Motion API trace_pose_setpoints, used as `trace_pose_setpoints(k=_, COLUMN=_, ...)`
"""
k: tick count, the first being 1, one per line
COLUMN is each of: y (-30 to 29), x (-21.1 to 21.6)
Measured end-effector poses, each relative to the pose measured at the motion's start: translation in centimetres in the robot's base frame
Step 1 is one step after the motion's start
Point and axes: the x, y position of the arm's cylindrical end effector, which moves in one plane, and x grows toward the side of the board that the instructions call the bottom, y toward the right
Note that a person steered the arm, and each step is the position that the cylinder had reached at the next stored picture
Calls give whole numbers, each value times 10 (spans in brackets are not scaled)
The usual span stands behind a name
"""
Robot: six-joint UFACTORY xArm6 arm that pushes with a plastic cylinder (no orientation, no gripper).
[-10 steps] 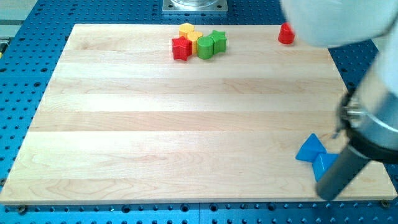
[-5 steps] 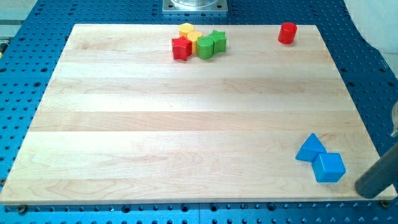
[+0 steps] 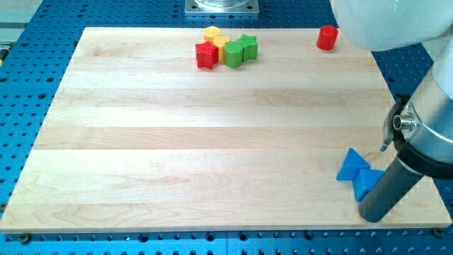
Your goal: Place the blue cube at the bottom left of the red circle
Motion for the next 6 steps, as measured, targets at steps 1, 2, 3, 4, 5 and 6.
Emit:
trace_pose_setpoints(k=1, y=1, x=-18)
trace_pose_setpoints(k=2, y=6, x=-32)
trace_pose_setpoints(k=3, y=12, x=-33)
trace_pose_setpoints(k=4, y=24, x=-56)
trace_pose_setpoints(k=5, y=36, x=-93)
trace_pose_setpoints(k=6, y=39, x=-135)
